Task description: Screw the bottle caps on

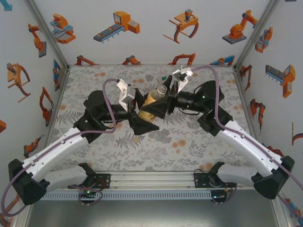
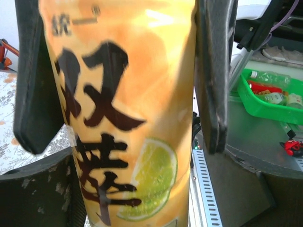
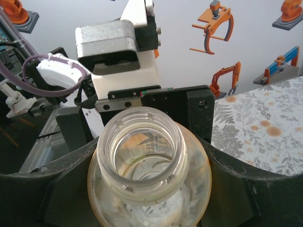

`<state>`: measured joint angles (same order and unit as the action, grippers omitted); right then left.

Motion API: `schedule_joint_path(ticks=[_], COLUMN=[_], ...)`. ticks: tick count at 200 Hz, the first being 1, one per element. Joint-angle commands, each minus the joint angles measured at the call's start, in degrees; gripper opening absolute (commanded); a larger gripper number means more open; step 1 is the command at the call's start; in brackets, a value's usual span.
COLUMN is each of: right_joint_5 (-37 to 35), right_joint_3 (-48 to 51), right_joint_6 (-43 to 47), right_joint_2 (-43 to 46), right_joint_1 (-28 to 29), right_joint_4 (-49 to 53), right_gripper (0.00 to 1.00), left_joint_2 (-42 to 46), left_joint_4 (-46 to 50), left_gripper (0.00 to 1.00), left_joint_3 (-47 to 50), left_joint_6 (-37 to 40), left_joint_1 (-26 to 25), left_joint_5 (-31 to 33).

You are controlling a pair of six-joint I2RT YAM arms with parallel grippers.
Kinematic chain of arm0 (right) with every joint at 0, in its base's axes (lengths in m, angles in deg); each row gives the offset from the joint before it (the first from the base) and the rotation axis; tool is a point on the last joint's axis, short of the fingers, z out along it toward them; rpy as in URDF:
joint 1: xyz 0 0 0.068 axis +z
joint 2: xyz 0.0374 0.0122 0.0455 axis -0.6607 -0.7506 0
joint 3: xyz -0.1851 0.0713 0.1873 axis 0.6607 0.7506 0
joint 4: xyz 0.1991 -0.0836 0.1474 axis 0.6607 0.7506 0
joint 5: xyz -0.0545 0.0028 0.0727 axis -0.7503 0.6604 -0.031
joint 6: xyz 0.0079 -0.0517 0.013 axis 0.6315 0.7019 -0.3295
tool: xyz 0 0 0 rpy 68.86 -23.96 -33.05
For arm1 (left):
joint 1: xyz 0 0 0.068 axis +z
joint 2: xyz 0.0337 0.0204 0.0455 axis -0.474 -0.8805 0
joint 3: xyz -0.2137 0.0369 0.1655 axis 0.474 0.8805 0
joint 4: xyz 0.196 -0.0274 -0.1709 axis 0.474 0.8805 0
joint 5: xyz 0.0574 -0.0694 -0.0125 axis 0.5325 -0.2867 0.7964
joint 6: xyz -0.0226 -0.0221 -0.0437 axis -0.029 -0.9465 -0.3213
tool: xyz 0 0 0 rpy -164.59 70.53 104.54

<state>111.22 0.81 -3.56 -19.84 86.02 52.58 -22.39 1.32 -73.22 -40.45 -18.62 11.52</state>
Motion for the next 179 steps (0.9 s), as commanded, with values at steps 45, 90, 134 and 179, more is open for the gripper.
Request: schedule_joint_path(ticks=[45, 90, 134, 179], right_joint_5=[1.55, 1.26, -1.26, -9.14], right_joint_3=[-4.01, -4.19, -4.03, -4.02], right_joint_6=[1.13, 1.69, 3.14, 9.3], right_joint_2=[0.03, 0.22, 1.68, 6.63], right_joint_1=[2.17, 2.42, 2.62, 2.62], right_joint_4=[0.69, 1.16, 2.3, 10.17], right_gripper=[0.09, 0.09, 0.69, 0.78], left_joint_2=[0.43, 0.66, 1.75, 4.39], left_joint_4=[2.1, 1.96, 2.54, 6.34], left_gripper=[0.59, 0.52, 0.48, 0.47], left_joint_3=[-1.56, -1.05, -0.25, 0.74], left_joint_6=[2.51, 2.95, 3.79, 6.89], left_joint_1=[-0.41, -0.42, -0.37, -0.28], left_joint_5=[-0.85, -0.81, 0.26, 3.7])
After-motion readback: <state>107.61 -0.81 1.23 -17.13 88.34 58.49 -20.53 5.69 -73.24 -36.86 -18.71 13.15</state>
